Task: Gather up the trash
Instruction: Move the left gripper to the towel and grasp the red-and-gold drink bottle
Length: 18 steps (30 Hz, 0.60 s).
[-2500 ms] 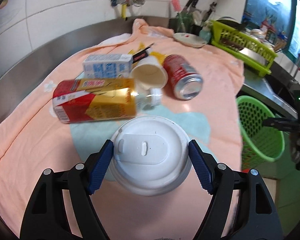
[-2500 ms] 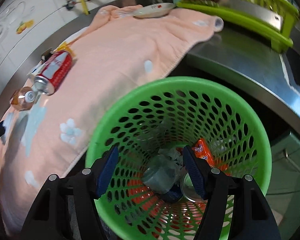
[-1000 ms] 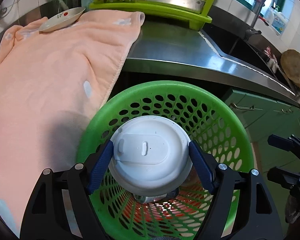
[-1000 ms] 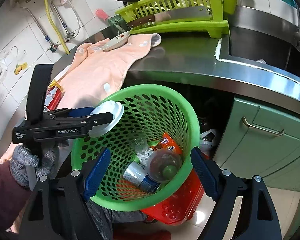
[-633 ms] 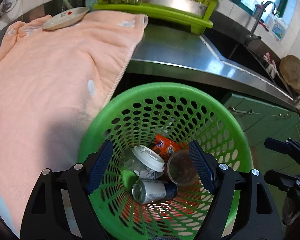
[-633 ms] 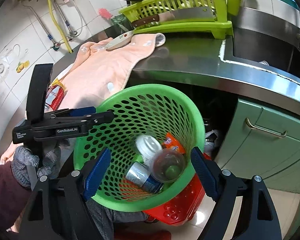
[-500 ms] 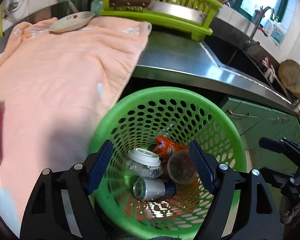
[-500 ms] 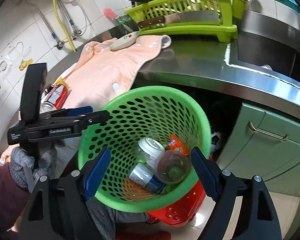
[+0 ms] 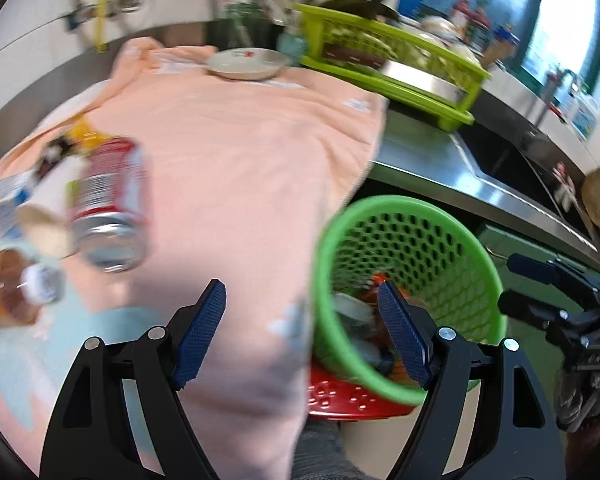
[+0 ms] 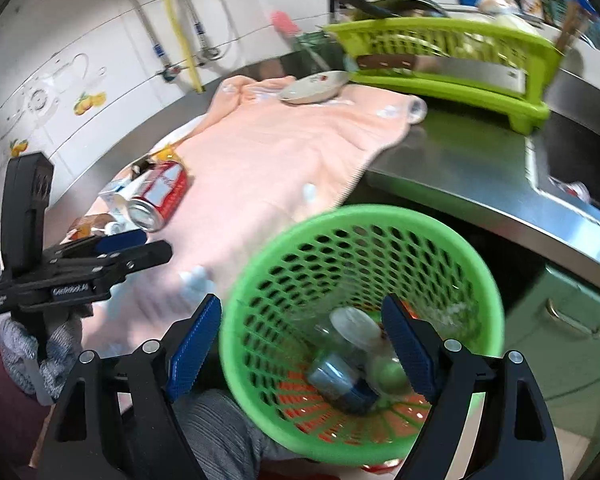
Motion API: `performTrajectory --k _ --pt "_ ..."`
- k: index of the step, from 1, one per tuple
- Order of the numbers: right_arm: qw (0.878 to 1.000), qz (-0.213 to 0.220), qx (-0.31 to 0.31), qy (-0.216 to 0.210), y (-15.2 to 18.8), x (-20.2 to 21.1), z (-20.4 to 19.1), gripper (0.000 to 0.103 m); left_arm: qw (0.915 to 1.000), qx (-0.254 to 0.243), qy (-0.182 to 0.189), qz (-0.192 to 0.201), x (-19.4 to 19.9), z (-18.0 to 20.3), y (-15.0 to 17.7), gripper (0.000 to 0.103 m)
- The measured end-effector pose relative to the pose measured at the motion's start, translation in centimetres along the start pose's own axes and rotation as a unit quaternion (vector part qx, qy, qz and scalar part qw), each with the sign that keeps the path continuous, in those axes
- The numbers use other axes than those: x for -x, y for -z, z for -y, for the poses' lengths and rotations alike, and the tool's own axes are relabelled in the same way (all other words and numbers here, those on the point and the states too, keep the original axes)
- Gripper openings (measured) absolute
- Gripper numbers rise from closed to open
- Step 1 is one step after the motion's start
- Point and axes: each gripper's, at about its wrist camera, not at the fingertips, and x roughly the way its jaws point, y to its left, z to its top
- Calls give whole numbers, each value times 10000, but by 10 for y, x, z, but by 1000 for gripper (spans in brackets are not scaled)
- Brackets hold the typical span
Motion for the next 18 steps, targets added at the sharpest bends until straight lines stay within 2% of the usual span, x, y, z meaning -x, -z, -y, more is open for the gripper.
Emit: performTrajectory --k 4,9,12,15,16,18 --pt "9995 -27 222 -236 -20 -12 -27 79 9985 370 -353 175 27 -37 6 78" --pt "9972 -79 581 -465 -43 -31 -66 79 9901 1006 -920 337 61 -90 12 78" --pt "9948 -106 818 -594 -56 -45 -88 79 9792 1538 -1265 384 79 -122 16 78" --pt "9922 -110 1003 -729 -69 -58 -109 79 9628 2135 -1601 435 93 -156 20 78" --pt "9913 -117 1051 -788 -73 -62 -116 79 9555 2383 -1683 432 97 -168 21 81" --pt "9894 -142 1149 -878 -80 -70 -126 79 9427 2805 -1750 441 102 -190 23 83"
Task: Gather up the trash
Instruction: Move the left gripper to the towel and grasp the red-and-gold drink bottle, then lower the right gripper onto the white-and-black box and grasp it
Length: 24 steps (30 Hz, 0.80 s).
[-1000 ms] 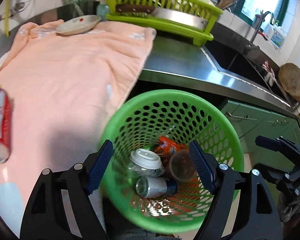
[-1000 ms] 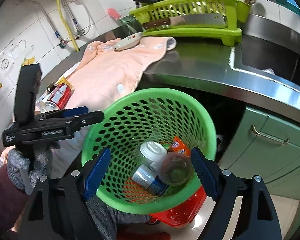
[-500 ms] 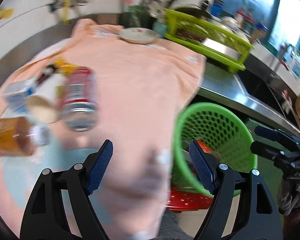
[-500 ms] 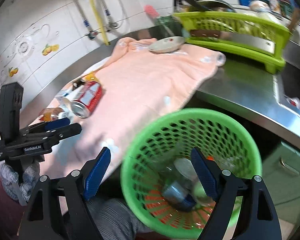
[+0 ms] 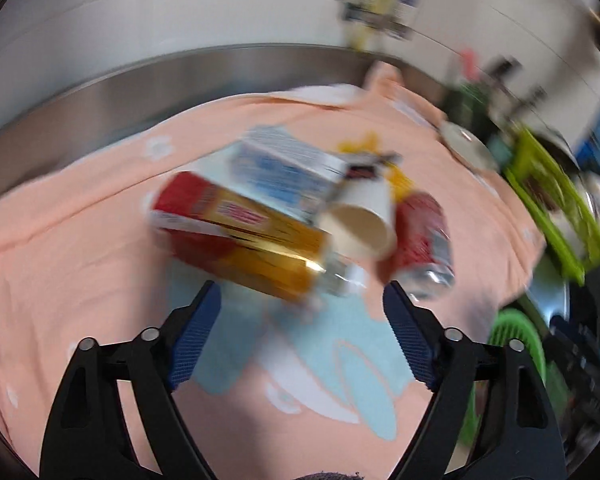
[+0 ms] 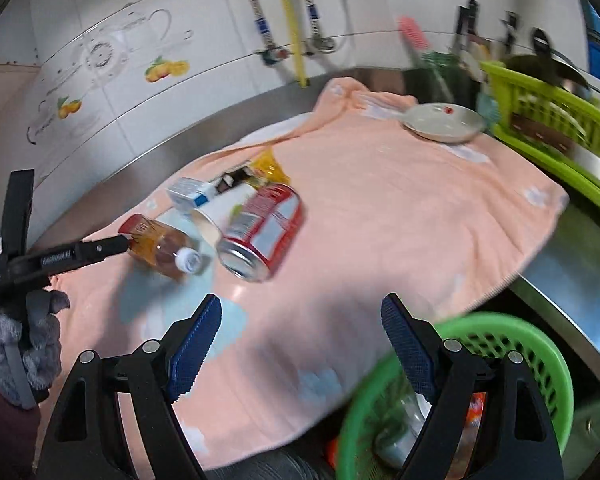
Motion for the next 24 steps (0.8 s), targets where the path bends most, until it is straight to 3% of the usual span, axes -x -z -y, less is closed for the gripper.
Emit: performTrajectory --k 6,12,24 --pt "9993 -56 315 -171 -24 -24 -13 79 9944 1020 -270 -10 -18 -32 -24 87" --pt "9981 -87 460 -406 -40 -42 -15 79 9809 1875 -450 -237 -50 -46 -36 88" --pt "9945 -307 840 -538 -69 -78 -16 79 9583 2668 -864 -552 -89 -53 -37 91"
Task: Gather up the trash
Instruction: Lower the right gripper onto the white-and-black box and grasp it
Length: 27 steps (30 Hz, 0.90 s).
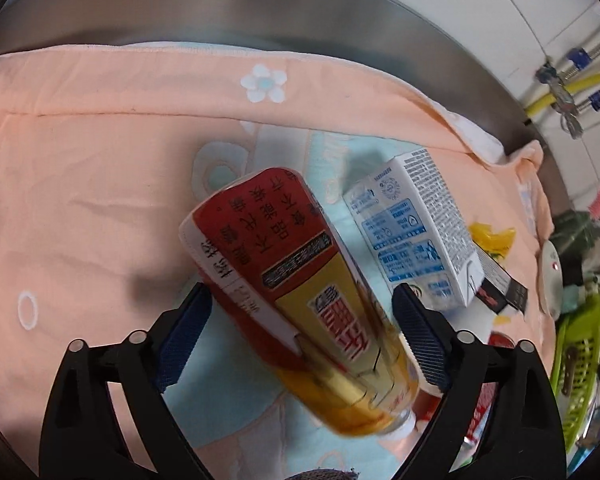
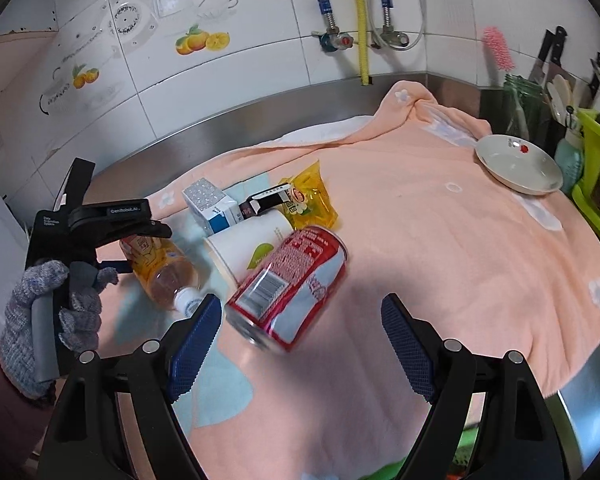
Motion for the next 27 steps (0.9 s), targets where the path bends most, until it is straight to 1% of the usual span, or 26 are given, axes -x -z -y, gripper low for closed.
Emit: performTrajectory --k 5,6,7,9,16,18,23,27 --pt "9998 -72 48 -190 -19 -15 3 79 9999 48 -64 -110 -12 4 1 91" --pt "9997 -64 55 -218 -22 -17 3 79 9997 95 -47 -210 -16 3 2 91" --pt "9996 -55 66 -282 -27 -21 2 79 9996 154 50 -251 -20 1 1 92" --pt "9990 -73 124 -426 -35 -29 0 79 9996 153 110 -222 -20 -2 1 91" --pt "9962 -106 665 -559 -58 -66 -21 79 9986 -446 143 -247 -18 6 0 85" --pt "9956 -128 756 -537 -62 -77 -23 76 9975 -617 170 -309 -16 7 0 84" --pt "9932 -294 895 -689 -71 -106 -28 72 9929 -1012 328 -538 -12 7 1 81" --pt "9907 -373 1101 -705 -76 -120 -35 70 9892 -1230 412 -682 -10 3 1 80"
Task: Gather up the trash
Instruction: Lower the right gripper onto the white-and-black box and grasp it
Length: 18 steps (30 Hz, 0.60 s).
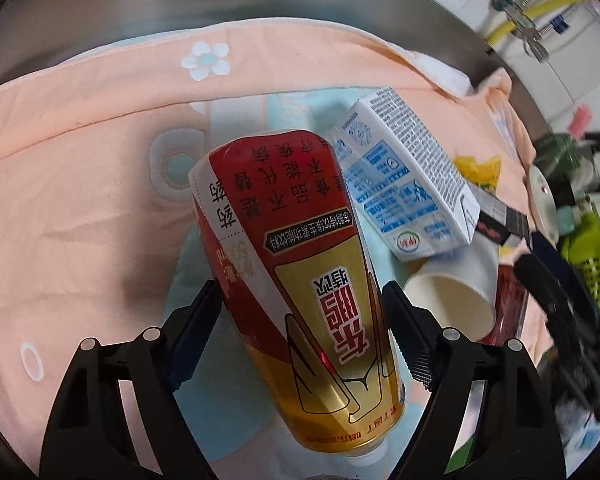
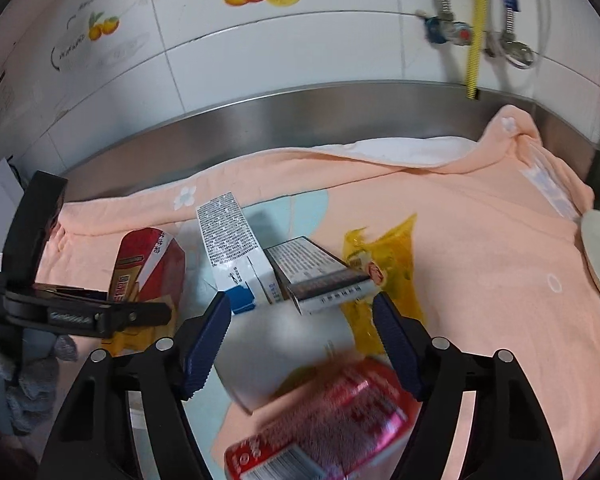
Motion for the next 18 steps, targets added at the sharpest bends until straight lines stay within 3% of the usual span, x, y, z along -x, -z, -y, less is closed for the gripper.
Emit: performTrajectory --k 13,15,18 --pt "9995 -262 162 -25 -9 -25 15 69 9993 -341 110 -110 2 -8 1 80" --pt "9991 -311 161 -224 -11 -28 15 69 9993 -342 128 -120 2 -9 1 80" --pt "9986 -372 349 -162 -14 -34 11 62 9990 -403 133 -111 2 -10 1 80"
